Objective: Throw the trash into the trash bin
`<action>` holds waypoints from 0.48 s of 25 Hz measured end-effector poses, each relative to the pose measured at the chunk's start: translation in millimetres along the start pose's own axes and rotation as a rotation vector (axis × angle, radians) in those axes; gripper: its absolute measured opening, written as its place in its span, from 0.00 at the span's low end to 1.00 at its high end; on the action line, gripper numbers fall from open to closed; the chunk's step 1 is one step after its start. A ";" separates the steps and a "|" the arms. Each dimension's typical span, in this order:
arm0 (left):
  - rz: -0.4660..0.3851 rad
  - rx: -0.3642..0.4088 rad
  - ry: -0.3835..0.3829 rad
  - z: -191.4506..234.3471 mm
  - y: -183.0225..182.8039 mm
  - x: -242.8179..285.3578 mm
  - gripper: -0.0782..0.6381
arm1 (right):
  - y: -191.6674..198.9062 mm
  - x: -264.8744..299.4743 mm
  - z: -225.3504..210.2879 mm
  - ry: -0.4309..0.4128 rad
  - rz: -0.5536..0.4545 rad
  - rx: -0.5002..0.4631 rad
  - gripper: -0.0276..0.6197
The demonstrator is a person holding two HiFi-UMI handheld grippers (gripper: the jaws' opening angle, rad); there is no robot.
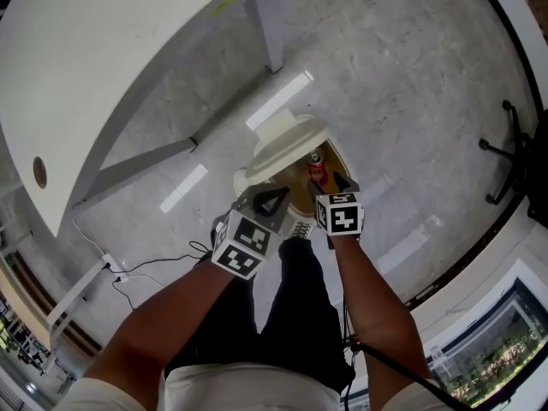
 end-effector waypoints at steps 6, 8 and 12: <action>0.002 -0.008 -0.003 -6.4 3.4 0.9 0.12 | -0.4 -3.6 1.0 -0.014 -0.012 0.018 0.47; 0.001 -0.012 -0.010 -6.5 3.6 -0.2 0.12 | -1.9 -7.9 4.7 -0.020 -0.022 0.013 0.47; -0.010 -0.024 -0.035 -5.4 0.2 -2.7 0.12 | -9.1 -21.1 12.8 -0.034 -0.053 -0.021 0.46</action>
Point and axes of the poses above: the fingertips, and each gripper's own axes: x forward along the fingers, z to its left, y out of its underside, the point moved 1 cm from there along -x, backward along the fingers, and after that the axes turned 1 degree about -y, right-handed, at the moved point
